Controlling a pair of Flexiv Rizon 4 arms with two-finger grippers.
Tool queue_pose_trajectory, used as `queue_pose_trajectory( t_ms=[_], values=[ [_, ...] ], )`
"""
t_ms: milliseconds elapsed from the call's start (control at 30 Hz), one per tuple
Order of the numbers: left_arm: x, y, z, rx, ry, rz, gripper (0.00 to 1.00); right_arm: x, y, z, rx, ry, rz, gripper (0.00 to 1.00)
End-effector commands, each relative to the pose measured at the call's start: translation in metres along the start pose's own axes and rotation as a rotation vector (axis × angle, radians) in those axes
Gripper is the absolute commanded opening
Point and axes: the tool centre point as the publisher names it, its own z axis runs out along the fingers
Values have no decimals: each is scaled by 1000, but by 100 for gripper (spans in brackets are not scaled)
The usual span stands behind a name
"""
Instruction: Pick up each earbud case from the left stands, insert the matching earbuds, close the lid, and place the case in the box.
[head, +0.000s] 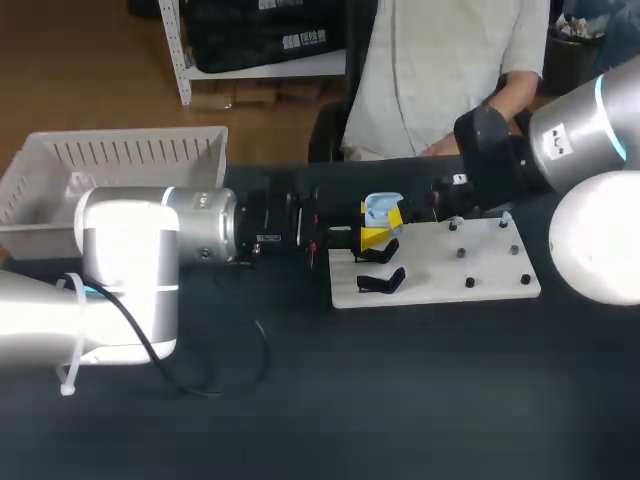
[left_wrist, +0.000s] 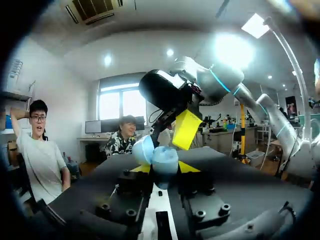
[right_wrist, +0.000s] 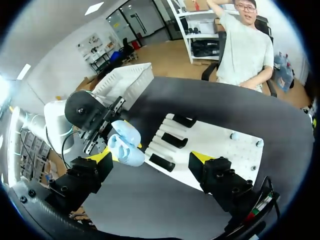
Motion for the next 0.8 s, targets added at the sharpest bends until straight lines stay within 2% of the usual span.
queue_pose_trajectory(
  t_ms=[33, 333, 433, 467, 567, 700, 800],
  values=[
    [2, 0, 0, -2, -5, 4, 0, -6, -2, -3, 19, -9, 2, 100],
    [2, 0, 0, -2, -5, 4, 0, -26, -7, -25, 56, -67, -14, 100],
    [2, 0, 0, -2, -5, 4, 0, -30, -17, -35, 108, -74, -8, 100],
    [2, 0, 0, -2, -5, 4, 0, -31, -24, -40, 148, -67, -11, 100],
    [2, 0, 0, -2, -5, 4, 0, -33, -43, -53, 241, -16, 7, 100],
    [2, 0, 0, -2, -5, 4, 0, -31, -73, -61, 380, 130, 27, 100],
    [2, 0, 0, -2, -5, 4, 0, -27, -94, -63, 444, 200, 41, 100]
  ],
)
